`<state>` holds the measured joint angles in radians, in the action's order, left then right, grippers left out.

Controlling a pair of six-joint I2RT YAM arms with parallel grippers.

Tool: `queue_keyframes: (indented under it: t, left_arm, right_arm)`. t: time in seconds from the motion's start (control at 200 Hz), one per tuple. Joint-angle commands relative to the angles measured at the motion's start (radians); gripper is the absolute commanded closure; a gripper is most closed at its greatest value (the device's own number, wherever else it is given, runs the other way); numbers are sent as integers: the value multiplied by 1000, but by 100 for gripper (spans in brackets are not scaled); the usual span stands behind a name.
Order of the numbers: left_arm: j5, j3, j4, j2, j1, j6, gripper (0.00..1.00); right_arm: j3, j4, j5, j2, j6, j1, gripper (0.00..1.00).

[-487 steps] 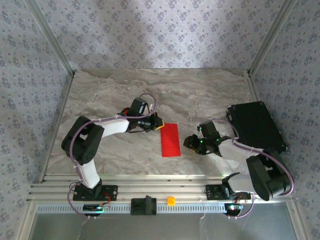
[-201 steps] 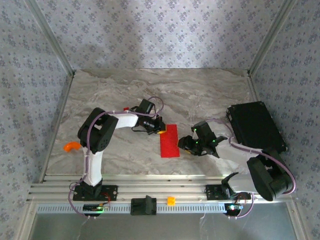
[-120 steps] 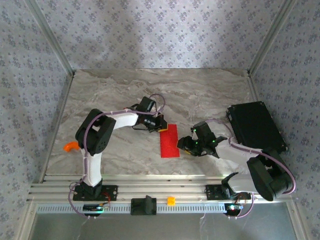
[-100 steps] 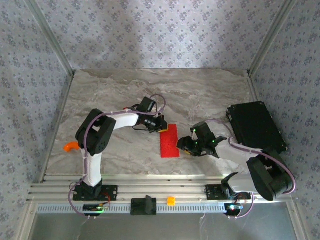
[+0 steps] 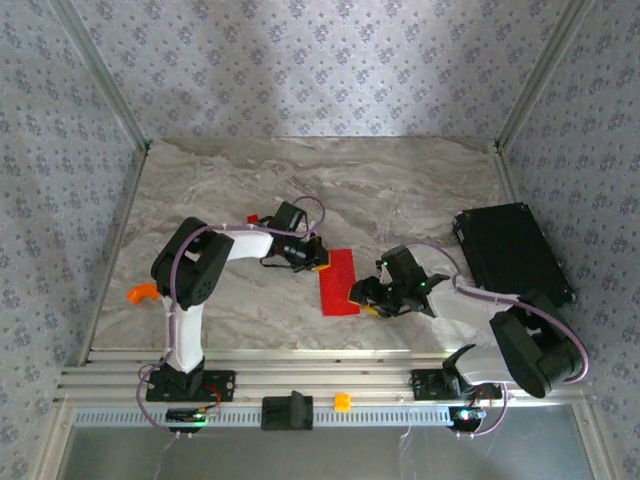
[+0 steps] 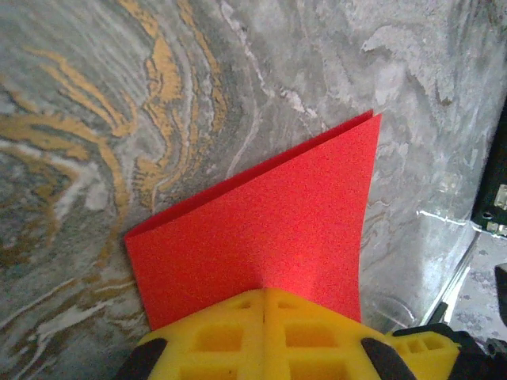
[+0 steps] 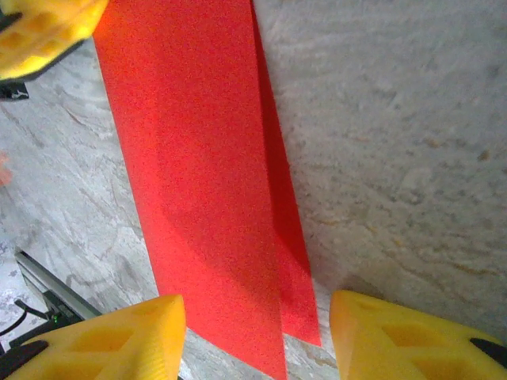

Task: Fold a paper plane with a square sheet of paper (pick it up from the middle)

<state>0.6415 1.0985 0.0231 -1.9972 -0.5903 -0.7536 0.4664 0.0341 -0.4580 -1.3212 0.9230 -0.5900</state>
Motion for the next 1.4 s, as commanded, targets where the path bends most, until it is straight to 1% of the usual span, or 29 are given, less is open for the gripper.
queue_keyframes:
  t: [0.0,0.17,0.325,0.44,0.595,0.66,0.695,0.83,1.034,1.119,1.164,1.284,1.394]
  left_arm:
    - [-37,-44,12,-17,6,-9,100]
    - [-35,-62,0,-15,11,-11,100]
    - [-21,-51,0,-18,12,-9,100]
    - [-17,-39,10,-20,11,-4,100]
    - [-13,-27,18,-19,10,0,100]
    - [-12,-26,24,-18,10,2,100]
    - [-11,-24,26,-17,9,3,100]
    - [-13,-25,26,-14,10,1,100]
    - [-10,-19,24,-18,9,-1,99]
    - [-10,-19,24,-14,10,-2,100]
    - [-10,-19,24,-13,10,0,99]
    - [-9,-20,24,-12,10,0,99]
    - [-9,-26,21,-9,10,-1,100]
  right_arm:
    - [-11,15,-19,-5,31,-22,47]
    - [-23,-23,-21,-2,55,-34,46]
    - [-22,-120,-39,-9,85,-31,54]
    - [-19,-191,-58,-30,102,-8,59]
    - [-2,-206,-99,-70,82,37,59]
    - [6,-183,-109,-78,72,46,57]
    - [9,-155,-96,-74,64,49,56]
    - [6,-50,-56,-33,28,48,54]
    - [-14,-61,-85,-12,41,44,52]
    - [-17,-36,-78,-11,45,31,51]
    - [-15,-11,-63,-10,42,25,50]
    - [1,102,31,16,27,2,47]
    - [1,108,35,37,27,-3,47]
